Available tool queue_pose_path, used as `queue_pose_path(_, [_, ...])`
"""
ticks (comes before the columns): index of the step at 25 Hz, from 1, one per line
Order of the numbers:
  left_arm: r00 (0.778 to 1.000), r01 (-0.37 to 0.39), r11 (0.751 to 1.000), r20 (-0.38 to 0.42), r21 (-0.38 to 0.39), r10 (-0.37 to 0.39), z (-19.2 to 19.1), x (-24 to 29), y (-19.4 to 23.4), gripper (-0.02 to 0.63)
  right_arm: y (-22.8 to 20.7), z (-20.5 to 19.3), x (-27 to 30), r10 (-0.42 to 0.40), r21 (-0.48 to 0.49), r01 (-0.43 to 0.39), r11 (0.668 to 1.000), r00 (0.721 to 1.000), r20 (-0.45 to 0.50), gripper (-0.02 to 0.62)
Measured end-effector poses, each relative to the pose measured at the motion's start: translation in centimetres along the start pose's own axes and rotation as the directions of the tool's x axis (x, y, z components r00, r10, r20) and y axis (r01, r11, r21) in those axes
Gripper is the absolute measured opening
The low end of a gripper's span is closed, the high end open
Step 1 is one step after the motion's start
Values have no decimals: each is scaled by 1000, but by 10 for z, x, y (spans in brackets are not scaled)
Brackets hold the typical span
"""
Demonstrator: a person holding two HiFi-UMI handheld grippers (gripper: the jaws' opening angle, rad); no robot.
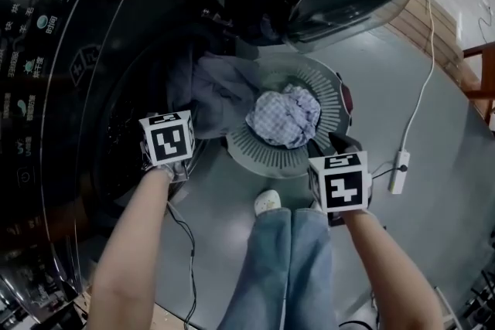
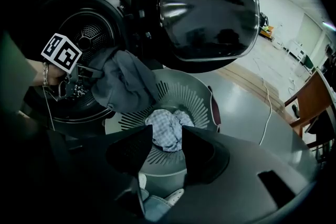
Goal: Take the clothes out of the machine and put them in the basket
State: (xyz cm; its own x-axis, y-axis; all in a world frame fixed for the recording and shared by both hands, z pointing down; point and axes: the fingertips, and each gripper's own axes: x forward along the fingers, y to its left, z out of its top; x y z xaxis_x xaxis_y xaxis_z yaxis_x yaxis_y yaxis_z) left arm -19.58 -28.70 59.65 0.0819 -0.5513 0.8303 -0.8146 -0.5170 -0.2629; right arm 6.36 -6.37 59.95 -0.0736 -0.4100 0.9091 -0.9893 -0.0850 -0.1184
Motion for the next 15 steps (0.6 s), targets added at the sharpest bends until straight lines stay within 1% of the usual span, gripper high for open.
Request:
queue_pose_path(6, [995,95,995,-6,-11,-95,2,26,-20,486,14,5,13,10,2,-10,1000,1000,6,175])
queue_pose_path(8, [992,124,992,-12,10,-124,1,34,-29,486,17,5,19,11,0,-11,1000,1000,4,173])
queue_pose_path(10, [989,150,987,-27,52,-149,0,41,-39,486,19,4,23,13,2,-13,1000,1000,1,173])
queue_pose_path(13, [988,146,982,-60,116,-140,0,48,-45,486,24,3,29,22,-4,-22,1000,1000,-3,173])
queue_pose_path(15, [989,133,983,-83,129,-123,-2,49,-43,483,28,3,31,27,-15,-27,1000,1000,-4,173])
